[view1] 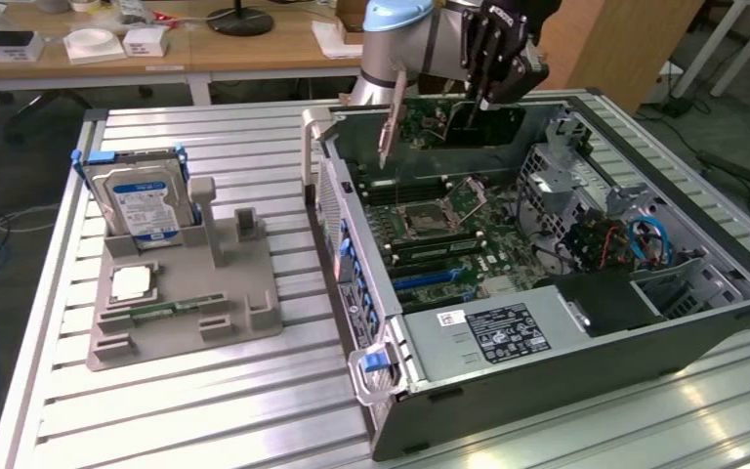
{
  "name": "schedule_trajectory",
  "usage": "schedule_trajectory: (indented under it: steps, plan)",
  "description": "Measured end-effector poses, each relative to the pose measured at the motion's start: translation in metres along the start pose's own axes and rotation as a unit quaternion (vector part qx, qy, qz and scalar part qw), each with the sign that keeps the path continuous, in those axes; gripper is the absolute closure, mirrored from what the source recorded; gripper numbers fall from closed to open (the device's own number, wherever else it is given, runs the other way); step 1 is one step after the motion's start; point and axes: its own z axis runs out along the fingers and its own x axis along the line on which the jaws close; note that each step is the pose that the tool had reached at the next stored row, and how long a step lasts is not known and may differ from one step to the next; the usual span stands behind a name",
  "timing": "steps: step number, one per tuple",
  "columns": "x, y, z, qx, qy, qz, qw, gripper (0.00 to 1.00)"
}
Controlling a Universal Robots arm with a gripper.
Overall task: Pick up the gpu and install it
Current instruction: 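Insert the gpu into the slot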
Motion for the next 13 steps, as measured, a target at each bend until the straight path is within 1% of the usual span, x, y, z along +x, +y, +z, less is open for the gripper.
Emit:
schedule_trajectory:
  steps: [1,2,5,6,7,8,9,10,13]
  plan:
    - [0.0000,0.0000,0.0002,0.0026,0.0001,-0.003,1.0000,0.74]
    - [0.0000,-0.0001,0.0002,0.0073,0.0002,-0.005,1.0000,0.74]
    - [0.0000,-0.0001,0.0006,0.0257,0.0007,-0.010,0.9996,0.74]
    - [0.0000,-0.0001,0.0006,0.0324,0.0011,-0.011,0.9994,0.74]
    - [0.0000,-0.0001,0.0008,0.0381,0.0013,-0.013,0.9992,0.74]
    - [0.0000,-0.0001,0.0011,0.0422,0.0014,-0.014,0.9990,0.74]
    - [0.0001,-0.0002,0.0017,0.0445,0.0014,-0.014,0.9989,0.74]
    - [0.0003,-0.0003,0.0024,0.0454,0.0014,-0.014,0.9989,0.74]
    - [0.0004,-0.0005,0.0048,0.0457,0.0016,-0.011,0.9989,0.74]
